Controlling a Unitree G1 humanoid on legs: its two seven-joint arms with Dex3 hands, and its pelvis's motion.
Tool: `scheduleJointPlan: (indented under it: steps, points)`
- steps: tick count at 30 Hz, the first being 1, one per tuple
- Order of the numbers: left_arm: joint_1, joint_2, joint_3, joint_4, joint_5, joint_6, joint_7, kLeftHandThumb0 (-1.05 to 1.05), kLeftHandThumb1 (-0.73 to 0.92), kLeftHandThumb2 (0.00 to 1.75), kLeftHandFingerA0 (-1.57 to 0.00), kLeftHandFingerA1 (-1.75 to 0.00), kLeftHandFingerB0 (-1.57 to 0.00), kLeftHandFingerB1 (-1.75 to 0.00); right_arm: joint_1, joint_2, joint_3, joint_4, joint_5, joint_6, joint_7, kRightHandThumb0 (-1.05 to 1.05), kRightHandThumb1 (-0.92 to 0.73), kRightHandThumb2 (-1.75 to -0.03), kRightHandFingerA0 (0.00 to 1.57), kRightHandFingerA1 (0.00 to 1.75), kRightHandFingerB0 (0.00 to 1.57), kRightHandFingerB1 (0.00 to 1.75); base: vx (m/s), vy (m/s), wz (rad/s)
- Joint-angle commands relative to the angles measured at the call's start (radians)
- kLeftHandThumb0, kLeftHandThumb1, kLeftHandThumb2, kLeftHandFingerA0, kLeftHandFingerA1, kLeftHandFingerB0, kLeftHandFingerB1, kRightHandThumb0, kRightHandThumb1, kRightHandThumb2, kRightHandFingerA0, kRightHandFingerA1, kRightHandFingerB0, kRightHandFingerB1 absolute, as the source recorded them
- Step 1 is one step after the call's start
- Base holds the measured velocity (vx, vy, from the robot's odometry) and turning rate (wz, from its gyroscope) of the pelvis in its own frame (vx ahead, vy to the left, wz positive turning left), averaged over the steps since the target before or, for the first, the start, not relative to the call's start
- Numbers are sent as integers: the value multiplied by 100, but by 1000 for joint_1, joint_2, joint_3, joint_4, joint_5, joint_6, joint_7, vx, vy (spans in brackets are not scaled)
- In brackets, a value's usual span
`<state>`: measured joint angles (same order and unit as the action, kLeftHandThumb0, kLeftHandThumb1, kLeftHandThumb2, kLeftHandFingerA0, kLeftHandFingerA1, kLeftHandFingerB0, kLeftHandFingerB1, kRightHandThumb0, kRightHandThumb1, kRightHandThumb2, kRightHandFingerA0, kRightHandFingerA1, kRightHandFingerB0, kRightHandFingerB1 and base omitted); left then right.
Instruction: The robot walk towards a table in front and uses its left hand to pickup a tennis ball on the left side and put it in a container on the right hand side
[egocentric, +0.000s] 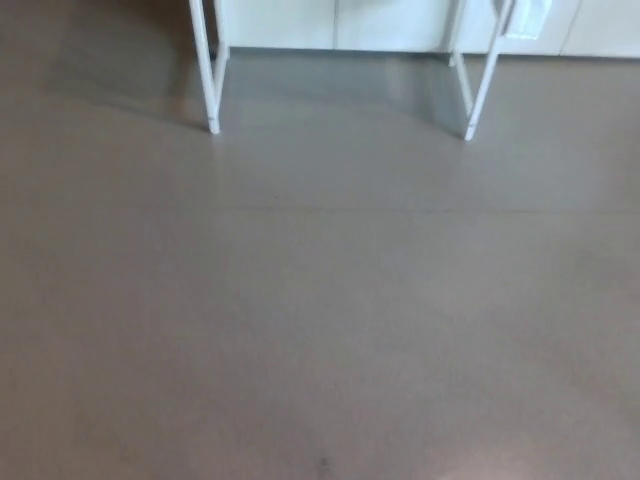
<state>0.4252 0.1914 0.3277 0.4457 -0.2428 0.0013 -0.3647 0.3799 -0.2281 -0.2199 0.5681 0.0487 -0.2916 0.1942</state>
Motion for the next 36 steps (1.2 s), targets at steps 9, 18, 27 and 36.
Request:
scheduleJointPlan:
  steps: [9,18,27,36]
  points:
    - [6,-5,-2,-14,-10,-4,5,-13,65,59,-53,-40,-38,-35,-19,-15,-7,22,14,2,7,-40,-44,-67,61,51,44,45,138,-19,7]
    - [-1,-5,-7,0,3,-21,6,-13,66,59,-54,-41,-39,-35,-15,-15,-6,1,21,21,12,-40,-45,-68,61,51,45,45,207,-267,18]
    - [-9,-4,-8,12,9,-27,11,-13,65,59,-58,-41,-41,-35,-24,-18,1,15,9,15,7,-31,-53,-56,68,42,49,38,197,-1,-6]
    - [-5,-1,-13,-14,5,1,18,-11,68,60,-57,-41,-38,-35,-29,-19,5,35,14,6,12,-43,-45,-70,64,52,45,47,284,120,3]
